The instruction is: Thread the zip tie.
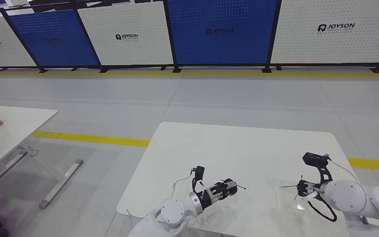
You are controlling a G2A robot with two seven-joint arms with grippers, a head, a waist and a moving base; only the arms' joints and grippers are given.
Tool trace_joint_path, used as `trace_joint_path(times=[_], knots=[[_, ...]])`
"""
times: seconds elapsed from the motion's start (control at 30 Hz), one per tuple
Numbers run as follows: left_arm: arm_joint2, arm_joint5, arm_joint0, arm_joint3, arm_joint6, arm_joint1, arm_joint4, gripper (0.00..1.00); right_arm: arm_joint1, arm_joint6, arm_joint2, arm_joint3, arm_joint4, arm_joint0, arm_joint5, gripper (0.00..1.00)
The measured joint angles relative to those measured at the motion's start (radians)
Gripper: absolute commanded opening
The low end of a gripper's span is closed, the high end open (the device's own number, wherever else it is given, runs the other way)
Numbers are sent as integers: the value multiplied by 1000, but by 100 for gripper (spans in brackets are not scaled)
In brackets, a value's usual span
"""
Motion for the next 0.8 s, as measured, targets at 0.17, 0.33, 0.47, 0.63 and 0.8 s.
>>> trace_joint_path(times=[0.17, 0.33, 0.47, 0.63, 0.8], knots=[[0, 0, 0, 0, 0, 0, 0, 0, -3, -33, 26, -25, 5, -38, 0, 0], [0, 0, 0, 0, 0, 0, 0, 0, -3, -32, 26, -24, 4, -37, 0, 0], [0, 0, 0, 0, 0, 0, 0, 0, -3, -32, 26, -24, 4, -37, 0, 0], [0, 0, 0, 0, 0, 0, 0, 0, -13, -159, 51, -51, 26, -81, 0, 0], [0, 0, 0, 0, 0, 0, 0, 0, -26, -348, 136, -153, 135, -193, 0, 0]])
